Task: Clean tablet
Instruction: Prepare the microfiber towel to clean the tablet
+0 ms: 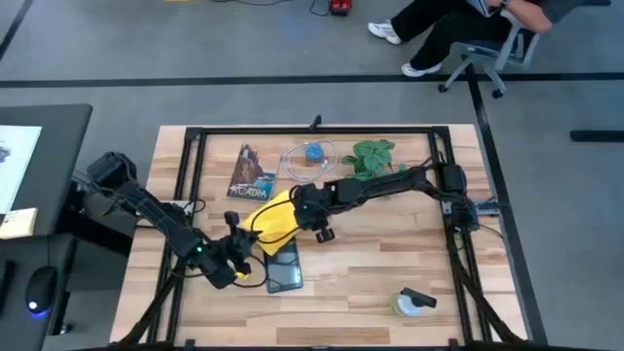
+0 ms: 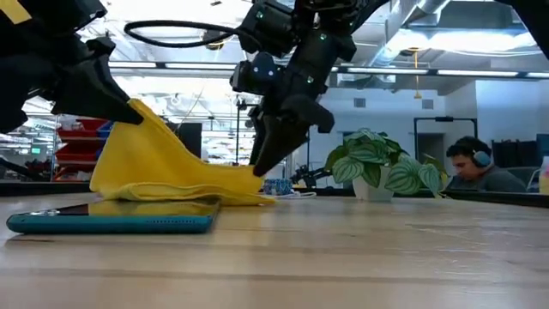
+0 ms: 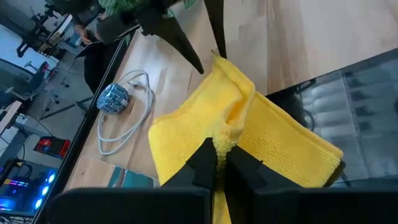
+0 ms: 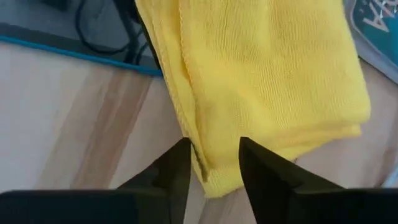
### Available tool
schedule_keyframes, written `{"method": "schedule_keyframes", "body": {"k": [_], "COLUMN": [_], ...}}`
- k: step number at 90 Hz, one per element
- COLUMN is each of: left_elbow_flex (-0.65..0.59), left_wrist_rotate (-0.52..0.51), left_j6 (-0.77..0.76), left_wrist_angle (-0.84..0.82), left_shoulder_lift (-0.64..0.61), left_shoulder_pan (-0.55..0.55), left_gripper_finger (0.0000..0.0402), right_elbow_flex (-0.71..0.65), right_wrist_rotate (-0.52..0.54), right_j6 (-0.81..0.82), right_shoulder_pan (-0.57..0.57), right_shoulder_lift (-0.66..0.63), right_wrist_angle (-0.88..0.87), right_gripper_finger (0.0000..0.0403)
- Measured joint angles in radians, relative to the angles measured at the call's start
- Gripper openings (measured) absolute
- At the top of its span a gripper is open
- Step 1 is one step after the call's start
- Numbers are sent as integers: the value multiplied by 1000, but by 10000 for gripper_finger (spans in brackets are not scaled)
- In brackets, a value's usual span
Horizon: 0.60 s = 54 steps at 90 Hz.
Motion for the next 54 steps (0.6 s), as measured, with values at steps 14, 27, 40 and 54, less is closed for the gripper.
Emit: {"method": "schedule_keyframes", "body": {"k": [14,27,40,54], "left_elbow_flex": [0,0,0,0], "left_wrist_rotate": [0,0,0,0], "left_j6": [-8,-9,-12,-15], "left_wrist_angle": [0,0,1,1], "left_shoulder_lift": [0,0,0,0], "left_shoulder_pan": [0,0,0,0], "left_gripper_finger": [0,0,0,0], "right_elbow_flex": [0,0,3,2], "right_wrist_rotate": [0,-16,-18,49], "right_j6": [0,-40,-82,-92], "right_shoulder_pan": [-4,9,37,45], "right_shoulder_lift": [0,0,24,59], "right_wrist_angle": [4,19,75,89], "right_gripper_finger": [111,116,162,201]}}
